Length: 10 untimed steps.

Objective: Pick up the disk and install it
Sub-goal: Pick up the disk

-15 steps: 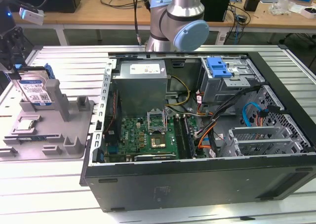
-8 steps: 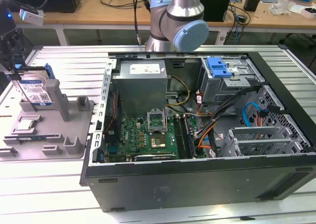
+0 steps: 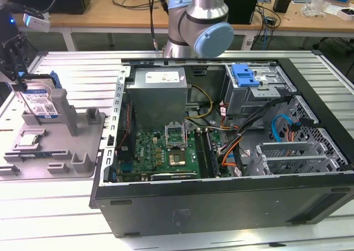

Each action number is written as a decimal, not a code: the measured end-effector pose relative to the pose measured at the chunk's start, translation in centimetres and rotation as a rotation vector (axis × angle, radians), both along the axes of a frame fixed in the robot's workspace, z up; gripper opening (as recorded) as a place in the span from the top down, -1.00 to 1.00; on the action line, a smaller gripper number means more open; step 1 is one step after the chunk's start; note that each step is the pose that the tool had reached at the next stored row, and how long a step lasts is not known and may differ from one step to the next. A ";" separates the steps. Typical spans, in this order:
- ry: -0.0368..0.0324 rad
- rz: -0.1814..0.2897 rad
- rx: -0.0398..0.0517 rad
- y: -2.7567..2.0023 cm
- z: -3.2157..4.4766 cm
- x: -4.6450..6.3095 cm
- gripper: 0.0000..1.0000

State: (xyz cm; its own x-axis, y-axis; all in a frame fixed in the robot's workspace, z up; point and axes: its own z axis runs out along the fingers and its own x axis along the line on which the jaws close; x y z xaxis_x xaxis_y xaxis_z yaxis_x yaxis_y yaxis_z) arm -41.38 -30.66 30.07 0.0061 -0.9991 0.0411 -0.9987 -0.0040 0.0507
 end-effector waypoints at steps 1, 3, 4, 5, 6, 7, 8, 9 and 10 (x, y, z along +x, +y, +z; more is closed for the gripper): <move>0.0000 0.000 -0.0001 0.00 0.00 0.0 0.15; -0.0002 0.000 -0.0001 0.00 -0.06 0.0 0.15; -0.0004 0.000 -0.0001 0.00 -0.06 0.0 0.15; -0.0004 0.000 -0.0001 0.00 -0.06 0.0 0.15; -0.0005 0.000 -0.0001 0.00 -0.06 0.0 0.15; -0.0005 0.000 0.0000 0.00 -0.06 0.0 0.15; -0.0005 0.000 -0.0001 0.00 -0.06 0.0 0.15; -0.0017 0.000 0.0000 0.01 -0.08 -0.1 0.15; -0.0049 0.000 -0.0001 0.01 -0.07 -0.2 0.15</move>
